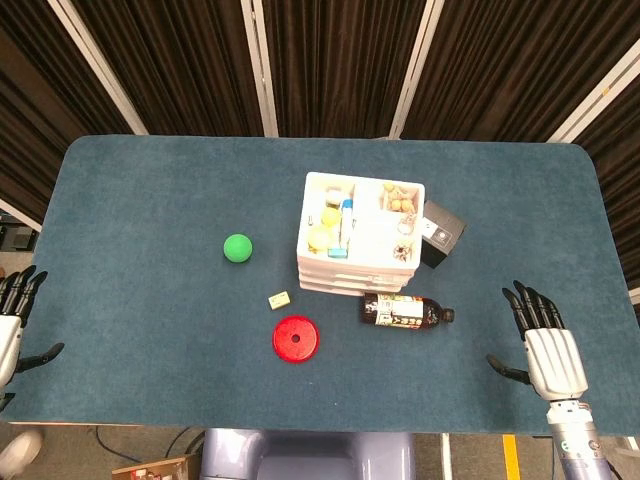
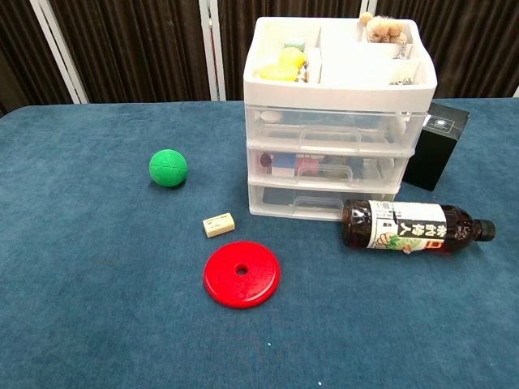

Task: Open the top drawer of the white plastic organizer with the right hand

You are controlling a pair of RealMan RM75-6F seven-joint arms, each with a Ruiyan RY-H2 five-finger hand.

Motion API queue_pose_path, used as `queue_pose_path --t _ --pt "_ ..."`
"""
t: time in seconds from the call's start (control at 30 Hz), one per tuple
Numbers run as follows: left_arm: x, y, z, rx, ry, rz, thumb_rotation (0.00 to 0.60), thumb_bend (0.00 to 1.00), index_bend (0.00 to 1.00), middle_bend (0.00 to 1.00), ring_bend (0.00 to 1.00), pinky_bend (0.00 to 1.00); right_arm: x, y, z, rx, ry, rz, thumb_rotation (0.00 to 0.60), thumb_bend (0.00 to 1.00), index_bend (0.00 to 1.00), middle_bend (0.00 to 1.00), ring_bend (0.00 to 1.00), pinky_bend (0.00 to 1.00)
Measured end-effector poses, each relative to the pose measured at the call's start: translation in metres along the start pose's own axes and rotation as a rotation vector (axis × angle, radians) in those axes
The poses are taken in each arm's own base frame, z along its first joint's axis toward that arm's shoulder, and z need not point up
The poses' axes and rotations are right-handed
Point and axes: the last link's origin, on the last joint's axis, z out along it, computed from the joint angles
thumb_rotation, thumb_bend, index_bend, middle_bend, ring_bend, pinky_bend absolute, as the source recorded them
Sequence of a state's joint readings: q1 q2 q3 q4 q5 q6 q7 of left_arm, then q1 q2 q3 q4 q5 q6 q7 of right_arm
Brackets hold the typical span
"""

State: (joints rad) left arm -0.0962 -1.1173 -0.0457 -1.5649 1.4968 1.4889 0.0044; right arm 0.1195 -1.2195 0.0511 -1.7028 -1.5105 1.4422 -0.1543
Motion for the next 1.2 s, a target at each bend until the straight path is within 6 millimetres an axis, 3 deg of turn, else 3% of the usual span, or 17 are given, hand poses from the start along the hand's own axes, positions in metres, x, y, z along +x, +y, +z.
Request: queue_pose_path --t 0.4,0.5,0.57,0.67,0.7,0.8,1.0,1.2 --pt "0.0 0.001 -0.001 -0.004 0.003 0.005 0.6 0.04 0.01 0.0 0.0 0.06 0.001 -0.001 0.0 0.0 -0.001 0.026 0.6 0.21 0.0 0.0 0.0 0.1" --pt "0.0 0.0 -0.001 0.001 0.002 0.002 0.6 0.03 0.01 0.0 0.0 0.06 0.0 -0.005 0.0 0.002 -0.009 0.064 0.6 0.21 0.0 0.02 0.02 0.19" --pt "-0.001 0.0 0.0 0.001 0.0 -0.001 0.6 0.03 0.01 0.0 0.0 0.06 0.0 -0.01 0.0 0.0 -0.021 0.112 0.6 0.21 0.0 0.13 0.12 0.36" --pt "0.0 0.001 0.0 -0.004 0.002 -0.001 0.6 0.04 0.01 0.0 0.0 0.06 0.001 -0.02 0.001 -0.007 -0.042 0.215 0.6 0.26 0.0 0.43 0.42 0.65" --pt "0.0 0.001 -0.001 -0.006 0.006 -0.002 0.6 0.04 0.01 0.0 0.0 0.06 0.002 -0.023 0.002 -0.01 -0.051 0.251 0.6 0.3 0.0 0.54 0.53 0.72" --pt "0.001 0.002 -0.002 -0.008 0.015 -0.004 0.6 0.03 0.01 0.0 0.0 0.06 0.003 -0.036 0.005 -0.025 -0.092 0.381 0.6 0.43 0.0 0.74 0.71 0.83" --pt "0.001 0.002 -0.002 -0.007 0.021 -0.005 0.6 0.03 0.01 0.0 0.0 0.06 0.001 -0.064 0.013 -0.084 -0.28 0.652 0.6 0.6 0.0 0.85 0.81 0.88" --pt "0.002 0.001 -0.002 -0.008 0.022 -0.013 0.6 0.04 0.01 0.0 0.0 0.06 0.0 -0.089 0.027 -0.1 -0.4 0.764 0.6 0.67 0.0 0.88 0.83 0.89"
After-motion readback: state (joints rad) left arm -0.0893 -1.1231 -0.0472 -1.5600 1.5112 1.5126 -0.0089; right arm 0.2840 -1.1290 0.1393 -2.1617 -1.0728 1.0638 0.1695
